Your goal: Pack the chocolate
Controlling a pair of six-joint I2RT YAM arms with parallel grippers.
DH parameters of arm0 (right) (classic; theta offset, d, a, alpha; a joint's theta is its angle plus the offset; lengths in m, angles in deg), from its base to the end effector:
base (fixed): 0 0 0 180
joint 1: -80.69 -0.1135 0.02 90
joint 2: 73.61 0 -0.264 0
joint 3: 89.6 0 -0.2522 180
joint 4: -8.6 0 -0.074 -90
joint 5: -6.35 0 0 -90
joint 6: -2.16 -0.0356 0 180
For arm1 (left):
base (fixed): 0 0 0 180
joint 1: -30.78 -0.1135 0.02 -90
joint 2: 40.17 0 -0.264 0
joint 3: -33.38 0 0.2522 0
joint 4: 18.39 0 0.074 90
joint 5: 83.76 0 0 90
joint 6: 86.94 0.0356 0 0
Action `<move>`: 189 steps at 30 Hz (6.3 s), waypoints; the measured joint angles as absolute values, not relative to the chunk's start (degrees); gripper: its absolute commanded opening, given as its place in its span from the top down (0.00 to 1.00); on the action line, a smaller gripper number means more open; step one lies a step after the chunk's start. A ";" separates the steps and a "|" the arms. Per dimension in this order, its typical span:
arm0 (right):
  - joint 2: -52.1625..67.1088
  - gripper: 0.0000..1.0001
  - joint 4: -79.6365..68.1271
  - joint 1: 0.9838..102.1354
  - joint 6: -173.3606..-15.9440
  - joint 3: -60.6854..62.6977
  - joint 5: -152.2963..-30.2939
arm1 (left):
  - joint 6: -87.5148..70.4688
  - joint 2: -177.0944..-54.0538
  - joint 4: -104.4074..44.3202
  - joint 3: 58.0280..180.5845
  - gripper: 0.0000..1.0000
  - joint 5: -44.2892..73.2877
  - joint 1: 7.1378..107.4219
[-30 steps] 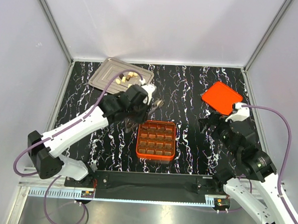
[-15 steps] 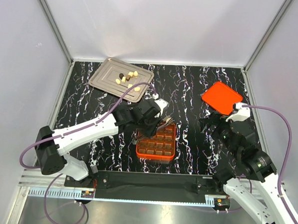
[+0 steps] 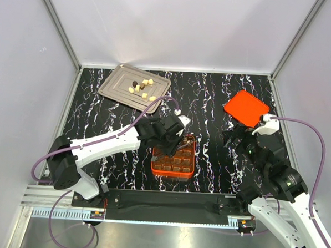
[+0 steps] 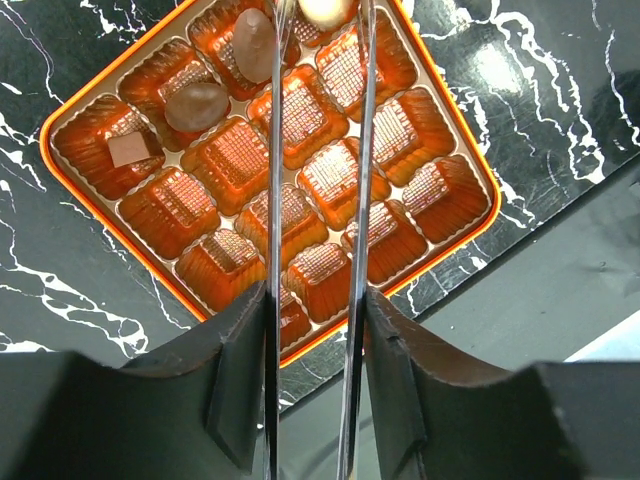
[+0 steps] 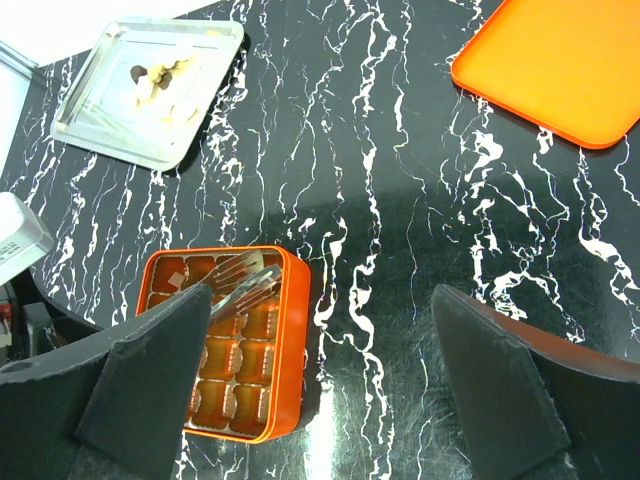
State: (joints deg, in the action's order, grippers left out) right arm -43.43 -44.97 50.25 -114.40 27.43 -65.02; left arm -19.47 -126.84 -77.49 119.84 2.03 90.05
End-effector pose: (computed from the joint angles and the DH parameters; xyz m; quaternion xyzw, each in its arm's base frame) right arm 0.0959 0.0432 0.3446 0.0644 0.8148 0.1504 0.5561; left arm 0.1621 -0.2675 0.2820 0.2945 0.9177 -0.1464 0.2231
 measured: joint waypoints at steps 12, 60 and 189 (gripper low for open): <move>-43.00 0.00 -44.91 50.25 -114.38 27.15 -65.02 | -19.42 -127.67 -82.10 126.93 0.55 -0.90 90.07; -41.18 0.00 -41.26 50.25 -113.88 28.68 -66.77 | -7.80 -149.16 -74.60 139.23 0.51 1.42 53.85; -47.15 0.00 -46.81 50.25 -114.84 27.39 -65.39 | -14.18 -135.08 -89.64 143.01 0.48 -7.81 59.86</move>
State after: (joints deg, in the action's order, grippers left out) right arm -47.15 -46.81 50.25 -114.84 27.39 -65.39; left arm -14.18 -135.08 -89.64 143.01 -7.81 59.86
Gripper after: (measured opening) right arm 0.994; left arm 0.526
